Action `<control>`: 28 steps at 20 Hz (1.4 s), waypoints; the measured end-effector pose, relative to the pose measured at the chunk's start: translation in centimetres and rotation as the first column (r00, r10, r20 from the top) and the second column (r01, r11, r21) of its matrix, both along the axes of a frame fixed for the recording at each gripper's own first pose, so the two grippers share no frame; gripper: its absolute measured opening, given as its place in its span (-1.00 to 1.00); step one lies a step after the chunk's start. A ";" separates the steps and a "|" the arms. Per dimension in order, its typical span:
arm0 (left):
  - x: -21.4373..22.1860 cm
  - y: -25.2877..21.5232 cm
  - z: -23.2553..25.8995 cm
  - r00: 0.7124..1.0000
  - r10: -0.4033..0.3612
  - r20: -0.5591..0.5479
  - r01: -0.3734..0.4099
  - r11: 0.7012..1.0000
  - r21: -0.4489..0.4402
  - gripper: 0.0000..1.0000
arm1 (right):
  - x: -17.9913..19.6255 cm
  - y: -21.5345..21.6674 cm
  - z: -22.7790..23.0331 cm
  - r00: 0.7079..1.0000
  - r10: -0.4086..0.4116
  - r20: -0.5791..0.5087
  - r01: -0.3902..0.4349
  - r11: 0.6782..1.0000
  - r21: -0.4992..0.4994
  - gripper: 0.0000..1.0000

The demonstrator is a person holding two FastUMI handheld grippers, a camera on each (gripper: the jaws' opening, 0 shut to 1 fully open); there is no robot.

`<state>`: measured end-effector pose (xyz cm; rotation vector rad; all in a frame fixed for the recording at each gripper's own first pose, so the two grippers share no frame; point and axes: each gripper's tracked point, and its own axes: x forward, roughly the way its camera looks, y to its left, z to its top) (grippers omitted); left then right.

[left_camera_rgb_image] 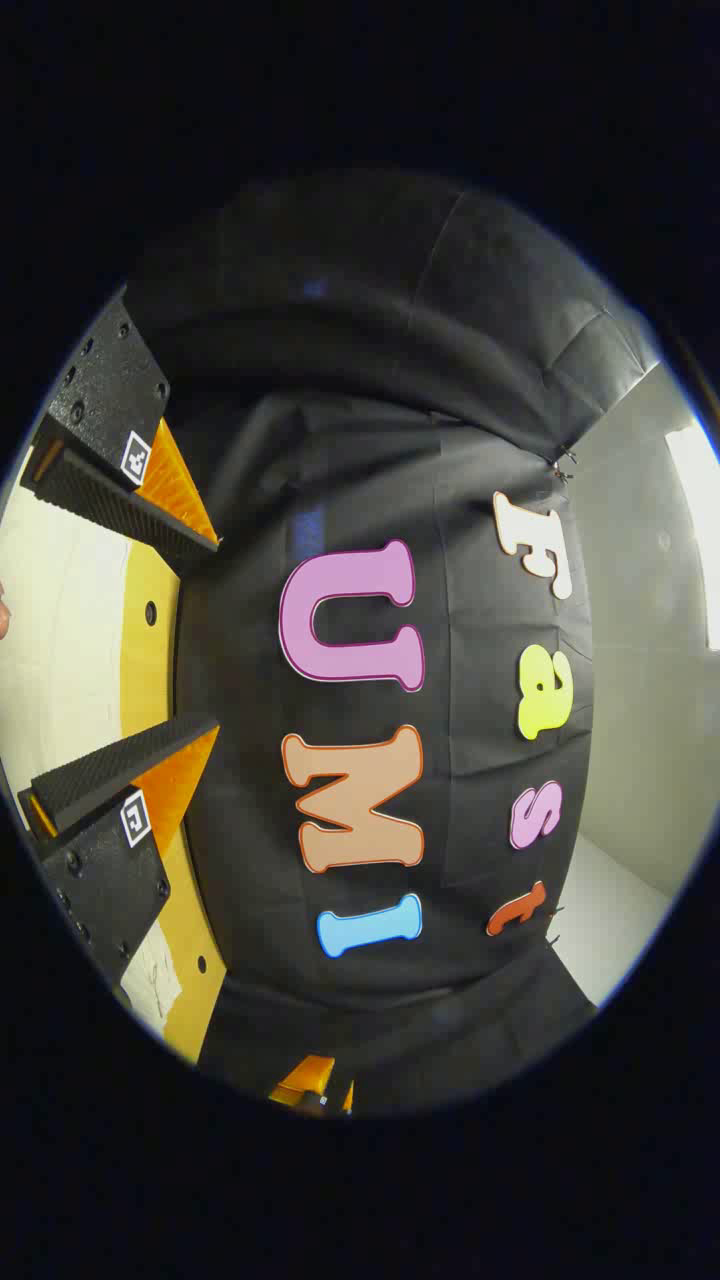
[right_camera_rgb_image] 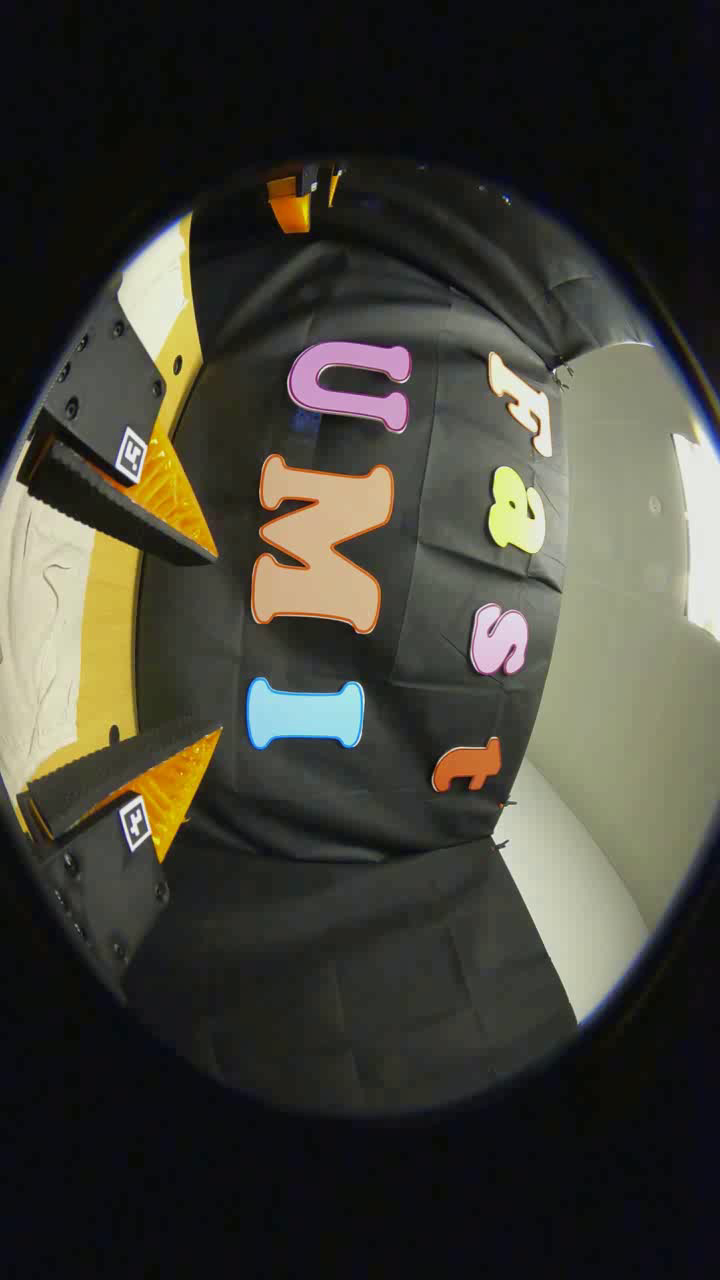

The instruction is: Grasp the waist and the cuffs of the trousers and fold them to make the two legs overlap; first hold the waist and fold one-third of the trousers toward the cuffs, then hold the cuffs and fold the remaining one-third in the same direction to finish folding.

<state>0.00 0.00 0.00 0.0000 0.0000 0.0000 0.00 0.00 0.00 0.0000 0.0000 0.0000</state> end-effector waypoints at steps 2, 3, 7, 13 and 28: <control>0.2 0.0 0.1 1.000 -0.001 0.003 0.001 1.000 0.006 0.88 | 0.1 -0.5 -0.3 1.000 -0.006 -0.005 0.005 1.000 -0.017 0.93; 0.2 0.0 0.1 1.000 -0.001 0.002 0.001 1.000 0.005 0.84 | 0.2 -0.8 -0.3 1.000 -0.014 -0.005 0.014 0.999 -0.030 0.94; 0.2 0.0 -0.2 1.000 -0.001 0.000 0.001 1.000 -0.002 0.88 | 0.1 -1.1 -0.5 1.000 -0.011 -0.012 0.011 0.999 -0.051 0.92; 0.4 0.2 -0.4 1.000 0.012 -0.010 -0.012 1.000 0.010 0.88 | 0.1 -1.4 -0.7 1.000 -0.004 -0.007 0.003 0.999 -0.049 0.94; 1.3 0.0 -1.7 0.999 0.042 -0.030 -0.042 0.999 0.013 0.92 | -3.8 -7.0 -9.9 0.979 0.085 -0.183 -0.159 0.881 -0.445 0.94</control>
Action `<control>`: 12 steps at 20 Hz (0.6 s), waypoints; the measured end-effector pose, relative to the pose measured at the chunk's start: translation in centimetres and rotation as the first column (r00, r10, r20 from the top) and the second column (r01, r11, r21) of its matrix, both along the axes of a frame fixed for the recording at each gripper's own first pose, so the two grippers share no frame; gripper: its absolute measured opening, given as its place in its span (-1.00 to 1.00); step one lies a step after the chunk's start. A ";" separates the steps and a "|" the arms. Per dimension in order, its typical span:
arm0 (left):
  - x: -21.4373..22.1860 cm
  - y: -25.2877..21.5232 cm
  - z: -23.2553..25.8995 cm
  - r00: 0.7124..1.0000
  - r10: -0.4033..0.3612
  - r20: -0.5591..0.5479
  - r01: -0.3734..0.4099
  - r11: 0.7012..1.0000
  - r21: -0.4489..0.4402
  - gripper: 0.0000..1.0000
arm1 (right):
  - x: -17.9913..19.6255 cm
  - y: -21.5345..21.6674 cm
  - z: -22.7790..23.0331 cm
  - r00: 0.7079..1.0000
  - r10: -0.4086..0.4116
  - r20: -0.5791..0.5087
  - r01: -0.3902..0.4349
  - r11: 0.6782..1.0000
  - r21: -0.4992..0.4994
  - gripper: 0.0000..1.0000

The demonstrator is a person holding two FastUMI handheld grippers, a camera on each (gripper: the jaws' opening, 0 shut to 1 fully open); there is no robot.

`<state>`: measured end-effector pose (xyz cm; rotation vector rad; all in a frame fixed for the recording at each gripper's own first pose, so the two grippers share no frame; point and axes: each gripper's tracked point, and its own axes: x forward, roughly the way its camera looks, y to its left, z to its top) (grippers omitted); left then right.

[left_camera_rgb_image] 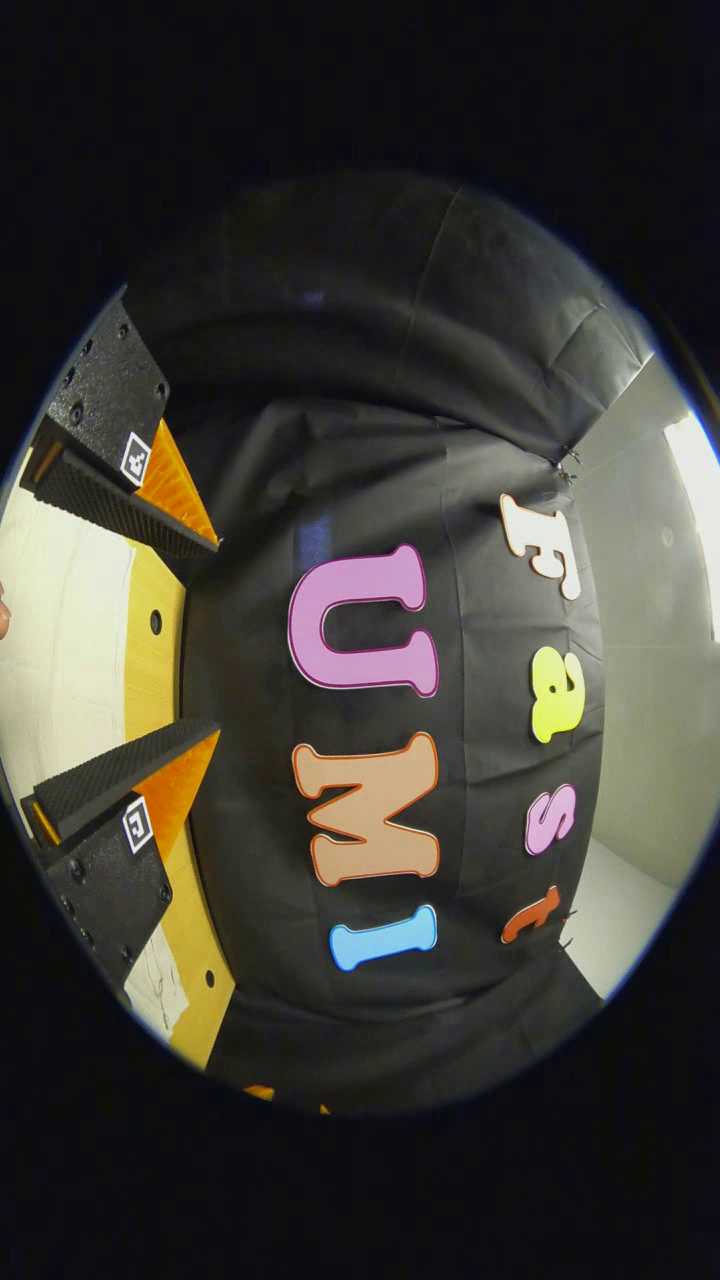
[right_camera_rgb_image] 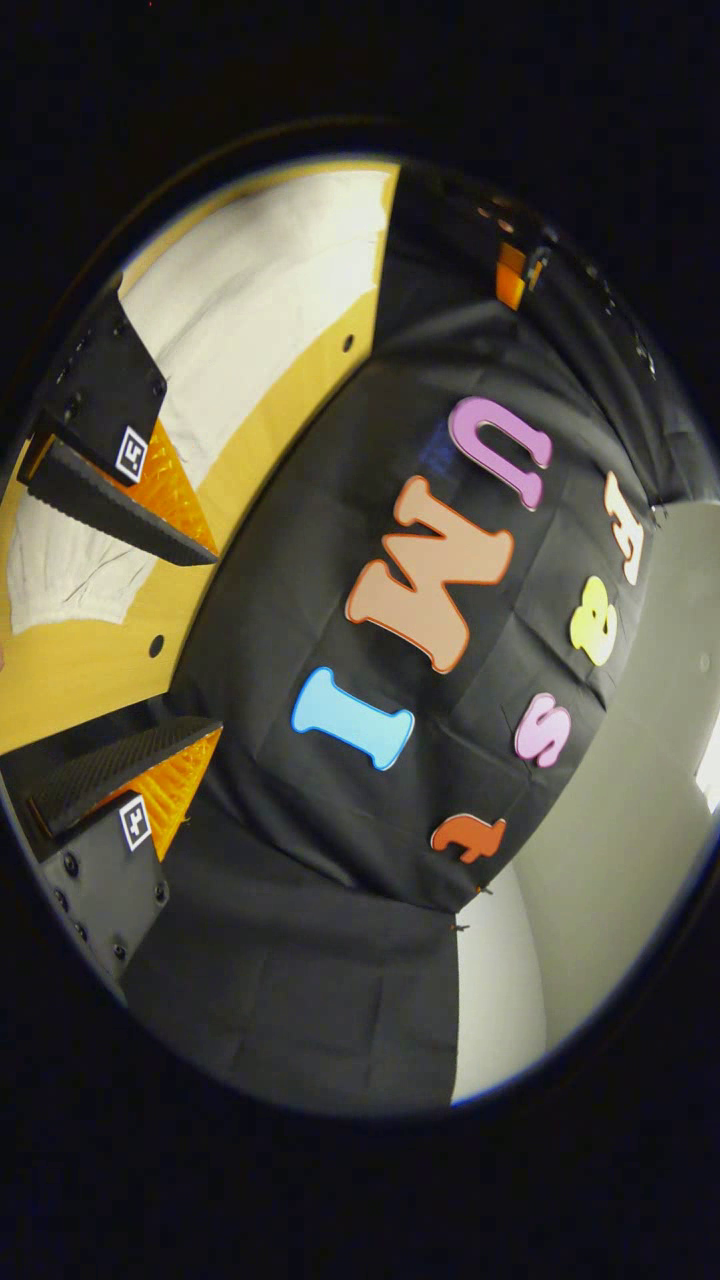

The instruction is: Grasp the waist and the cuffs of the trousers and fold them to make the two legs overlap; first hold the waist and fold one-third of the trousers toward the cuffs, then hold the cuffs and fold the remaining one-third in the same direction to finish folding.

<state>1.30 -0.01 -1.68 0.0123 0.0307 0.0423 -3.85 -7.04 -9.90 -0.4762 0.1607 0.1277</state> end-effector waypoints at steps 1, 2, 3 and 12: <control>0.1 -0.1 -0.2 1.000 0.004 -0.003 -0.004 1.000 0.000 0.92 | -0.5 -0.5 -1.2 1.000 0.010 -0.024 -0.012 0.999 -0.046 0.94; 0.1 -0.1 -0.4 1.000 0.008 -0.007 -0.008 1.000 -0.002 0.92 | -1.1 -1.1 -2.5 0.999 0.022 -0.047 -0.026 0.995 -0.092 0.94; 0.2 -0.3 -0.6 1.000 0.009 -0.011 -0.009 1.000 -0.006 0.92 | -1.7 -1.4 -3.7 0.997 0.037 -0.068 -0.046 0.989 -0.144 0.94; 0.3 -1.0 -2.0 0.999 0.025 -0.040 -0.025 1.000 0.006 0.92 | -7.2 -2.5 -14.5 0.923 0.205 -0.327 -0.326 0.867 -0.376 0.94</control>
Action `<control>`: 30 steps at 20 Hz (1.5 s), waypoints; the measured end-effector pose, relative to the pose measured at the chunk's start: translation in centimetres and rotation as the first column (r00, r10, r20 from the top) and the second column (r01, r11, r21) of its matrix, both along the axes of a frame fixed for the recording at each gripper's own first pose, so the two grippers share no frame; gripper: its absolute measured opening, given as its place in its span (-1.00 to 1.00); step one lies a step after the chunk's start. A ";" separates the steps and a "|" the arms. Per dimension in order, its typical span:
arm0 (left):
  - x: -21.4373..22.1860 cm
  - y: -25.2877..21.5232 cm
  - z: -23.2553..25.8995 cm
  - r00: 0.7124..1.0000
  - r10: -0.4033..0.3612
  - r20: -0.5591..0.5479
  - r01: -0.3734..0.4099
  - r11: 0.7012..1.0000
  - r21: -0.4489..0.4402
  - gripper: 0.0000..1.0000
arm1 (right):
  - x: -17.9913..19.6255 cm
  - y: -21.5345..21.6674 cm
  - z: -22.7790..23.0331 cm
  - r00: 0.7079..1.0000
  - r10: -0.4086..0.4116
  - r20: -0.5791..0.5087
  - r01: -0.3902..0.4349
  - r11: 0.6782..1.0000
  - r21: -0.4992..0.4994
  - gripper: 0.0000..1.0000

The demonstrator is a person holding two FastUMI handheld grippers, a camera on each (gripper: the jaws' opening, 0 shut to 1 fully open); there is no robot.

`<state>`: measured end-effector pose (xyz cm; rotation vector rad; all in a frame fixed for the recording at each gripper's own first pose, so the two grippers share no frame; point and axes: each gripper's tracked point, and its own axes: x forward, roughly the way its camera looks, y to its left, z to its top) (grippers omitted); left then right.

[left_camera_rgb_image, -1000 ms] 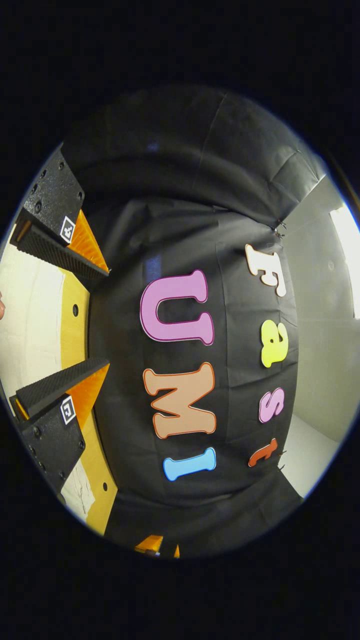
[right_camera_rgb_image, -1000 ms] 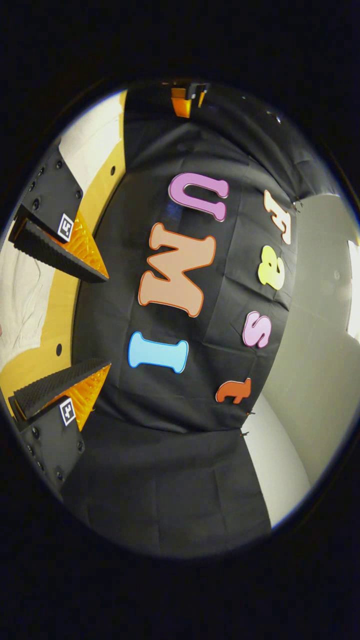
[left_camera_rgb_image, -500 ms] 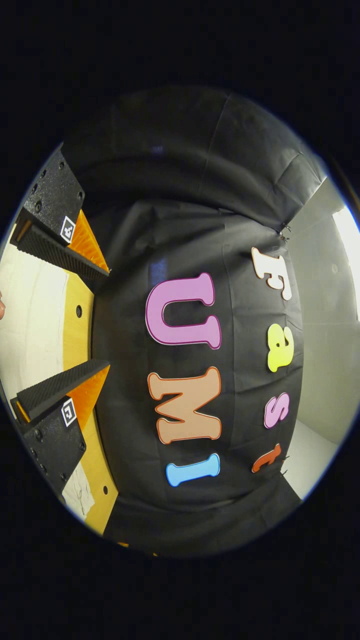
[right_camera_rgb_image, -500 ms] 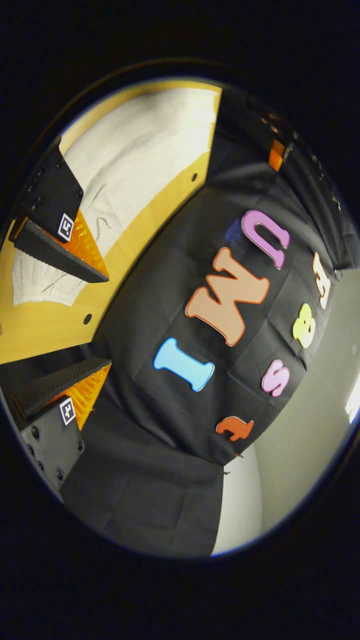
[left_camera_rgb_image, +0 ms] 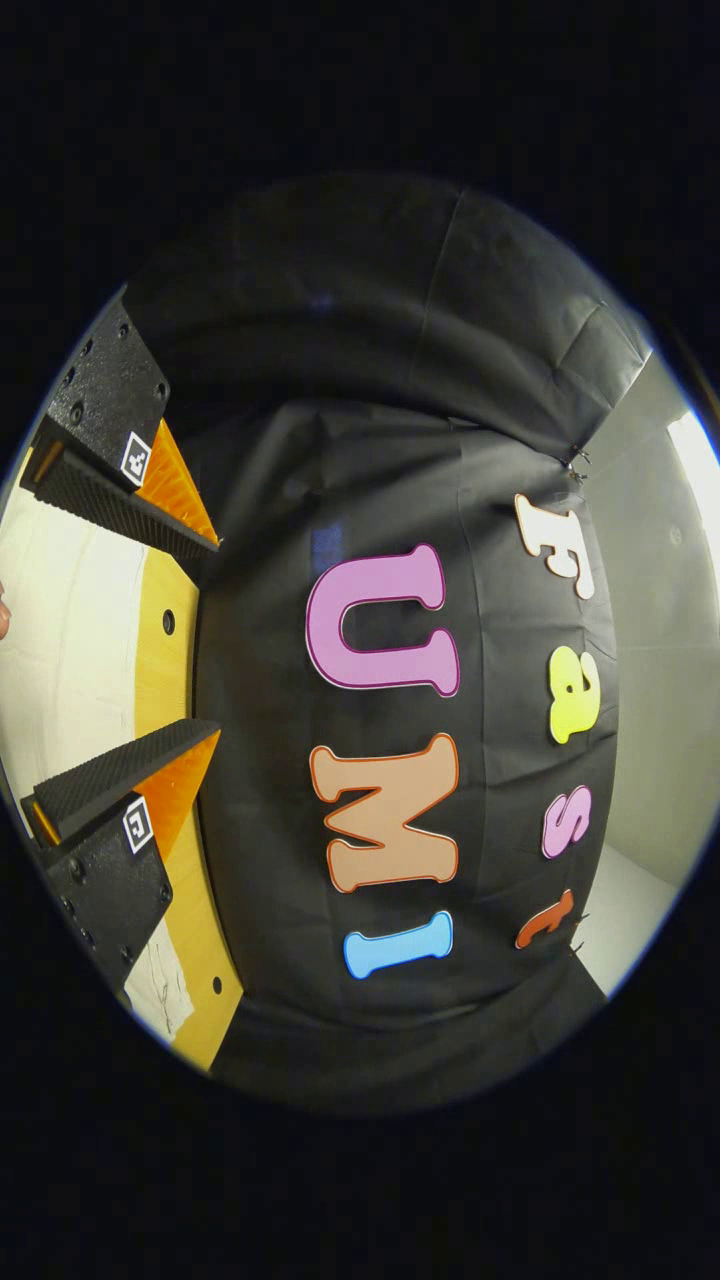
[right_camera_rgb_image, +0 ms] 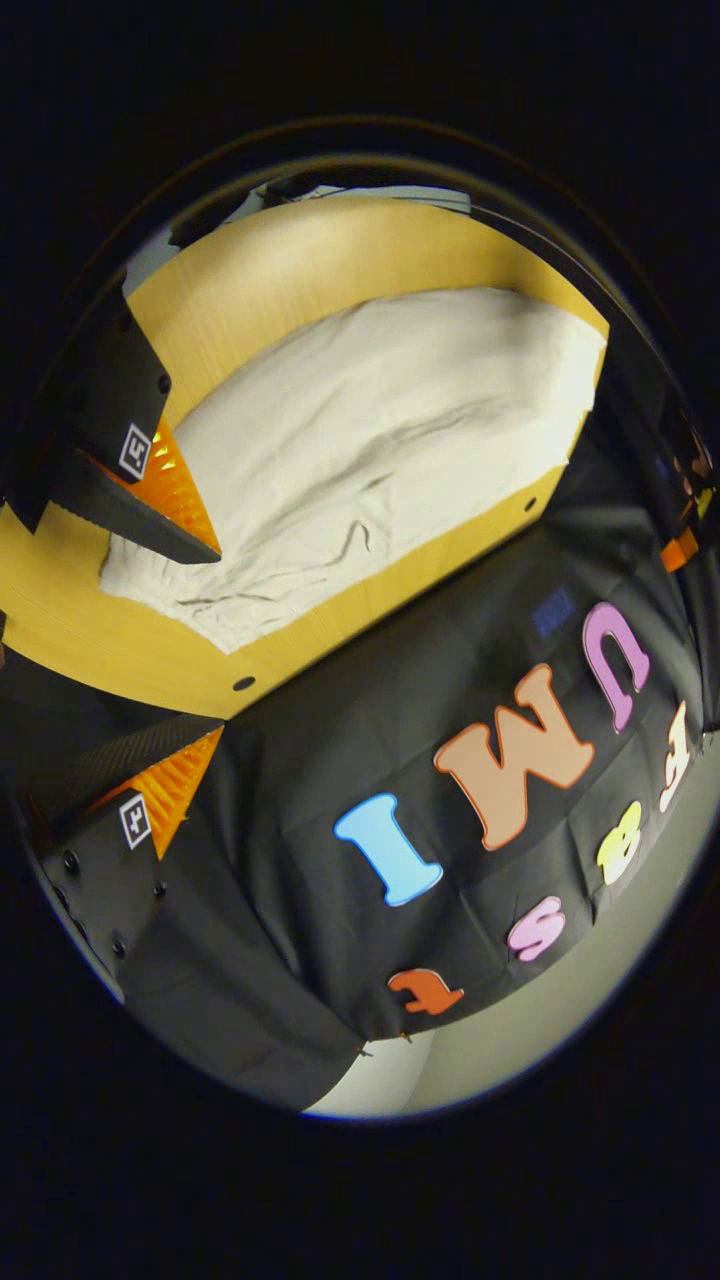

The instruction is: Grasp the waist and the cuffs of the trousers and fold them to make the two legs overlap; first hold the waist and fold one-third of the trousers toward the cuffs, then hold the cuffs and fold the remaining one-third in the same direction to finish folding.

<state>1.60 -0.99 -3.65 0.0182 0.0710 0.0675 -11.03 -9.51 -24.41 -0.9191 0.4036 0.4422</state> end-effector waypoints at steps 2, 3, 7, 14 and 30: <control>0.0 -0.1 -0.3 1.000 0.003 -0.009 -0.003 1.000 0.005 0.92 | -1.2 -0.3 -2.5 0.998 0.033 -0.060 -0.035 0.999 -0.035 0.90; -0.1 -0.1 -0.4 1.000 0.006 -0.013 -0.005 1.000 0.009 0.92 | -1.6 -0.4 -3.3 0.995 0.052 -0.083 -0.056 0.997 -0.056 0.95; -0.5 -0.1 -0.8 0.999 0.017 -0.027 -0.016 1.000 0.026 0.92 | -3.2 0.0 -6.4 0.977 0.149 -0.152 -0.169 0.978 -0.126 0.95; -1.3 0.9 -1.3 0.998 0.043 -0.044 -0.039 0.995 0.088 0.93 | -3.8 -0.1 -10.8 0.936 0.237 -0.259 -0.293 0.934 -0.206 1.00; -1.5 1.2 -3.5 0.991 0.097 -0.093 -0.079 0.980 0.181 0.93 | -0.9 2.1 -14.0 0.914 0.285 -0.290 -0.349 0.916 -0.200 -0.74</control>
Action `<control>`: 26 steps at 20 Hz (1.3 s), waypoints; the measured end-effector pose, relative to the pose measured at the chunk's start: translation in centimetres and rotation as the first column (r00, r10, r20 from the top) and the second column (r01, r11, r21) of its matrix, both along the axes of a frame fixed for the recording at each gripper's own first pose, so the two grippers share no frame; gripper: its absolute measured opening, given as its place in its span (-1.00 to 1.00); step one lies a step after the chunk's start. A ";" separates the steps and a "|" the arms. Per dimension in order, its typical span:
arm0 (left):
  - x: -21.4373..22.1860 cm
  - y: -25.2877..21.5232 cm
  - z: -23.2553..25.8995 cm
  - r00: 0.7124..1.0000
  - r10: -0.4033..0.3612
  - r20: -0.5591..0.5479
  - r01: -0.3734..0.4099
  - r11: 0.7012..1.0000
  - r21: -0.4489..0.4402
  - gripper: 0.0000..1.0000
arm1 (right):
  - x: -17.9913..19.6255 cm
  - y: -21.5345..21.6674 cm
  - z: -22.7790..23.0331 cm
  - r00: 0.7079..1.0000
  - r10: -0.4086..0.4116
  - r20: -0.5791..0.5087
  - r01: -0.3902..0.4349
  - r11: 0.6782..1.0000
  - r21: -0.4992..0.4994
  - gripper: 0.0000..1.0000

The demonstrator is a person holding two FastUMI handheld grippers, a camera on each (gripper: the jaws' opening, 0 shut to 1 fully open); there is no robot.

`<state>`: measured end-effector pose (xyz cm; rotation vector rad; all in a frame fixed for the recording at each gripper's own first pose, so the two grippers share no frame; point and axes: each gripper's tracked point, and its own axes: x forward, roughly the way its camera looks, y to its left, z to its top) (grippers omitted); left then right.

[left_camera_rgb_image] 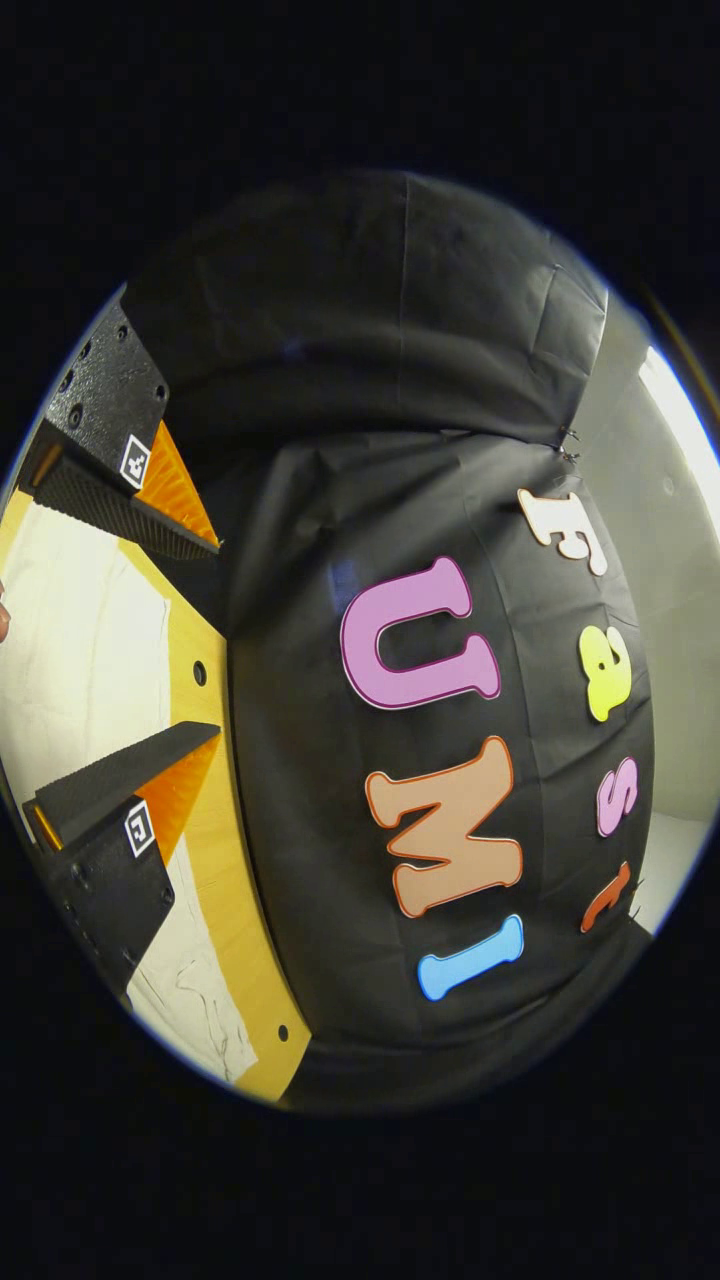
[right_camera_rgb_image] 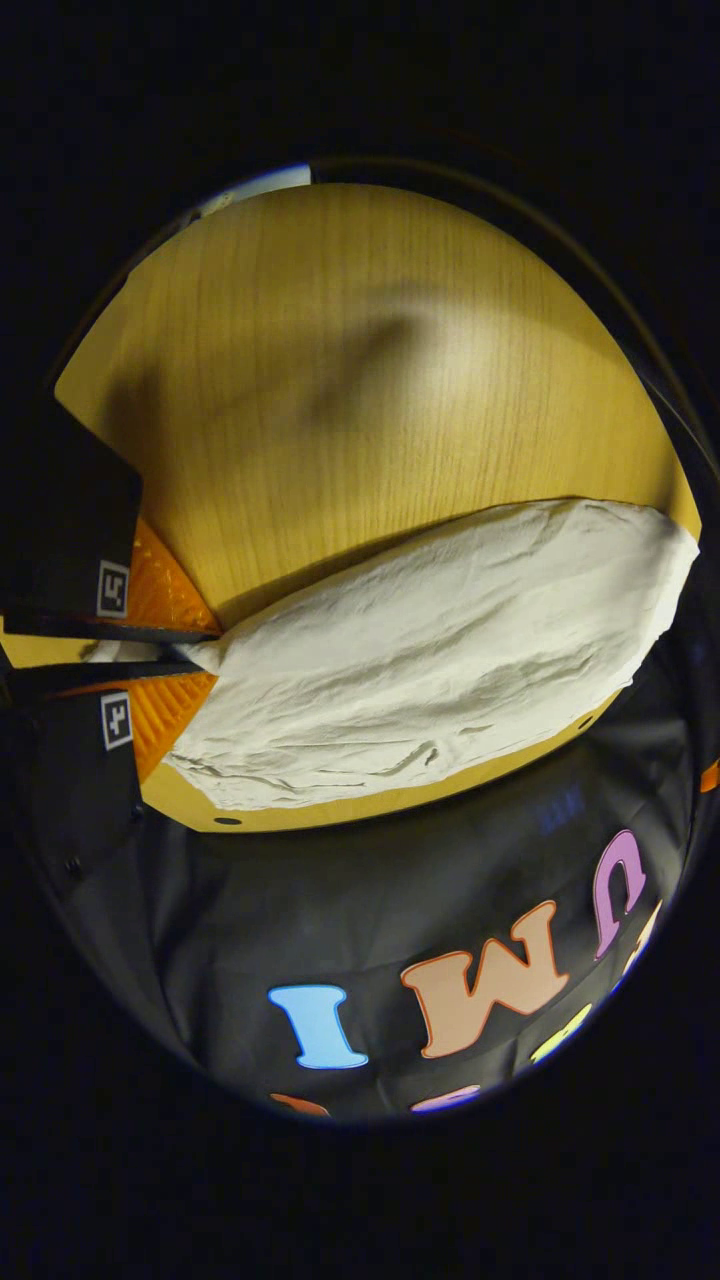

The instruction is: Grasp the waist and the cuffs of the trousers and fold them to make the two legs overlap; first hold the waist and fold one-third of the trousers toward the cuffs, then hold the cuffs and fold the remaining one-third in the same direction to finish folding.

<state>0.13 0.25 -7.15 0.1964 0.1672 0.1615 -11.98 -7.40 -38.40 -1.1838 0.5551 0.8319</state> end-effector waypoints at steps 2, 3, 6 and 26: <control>-0.3 0.5 -0.6 1.000 -0.009 -0.023 0.010 0.999 0.047 0.92 | 0.1 -0.3 -0.1 0.998 -0.052 -0.031 0.052 0.998 0.021 -0.91; -0.5 0.9 -0.9 0.999 -0.014 -0.033 0.017 0.997 0.077 0.92 | 0.1 -0.2 -0.1 0.996 -0.071 -0.046 0.073 0.997 0.030 -0.85; -1.6 3.2 -2.1 0.997 -0.028 -0.077 0.042 0.983 0.180 0.92 | 0.1 -0.1 0.0 0.999 -0.031 -0.026 0.032 0.999 0.018 -0.85; -13.0 13.2 -20.0 0.736 -0.156 -0.658 0.586 0.632 0.506 0.93 | 0.1 -0.1 -0.1 0.996 -0.092 0.021 0.093 0.994 -0.065 -0.85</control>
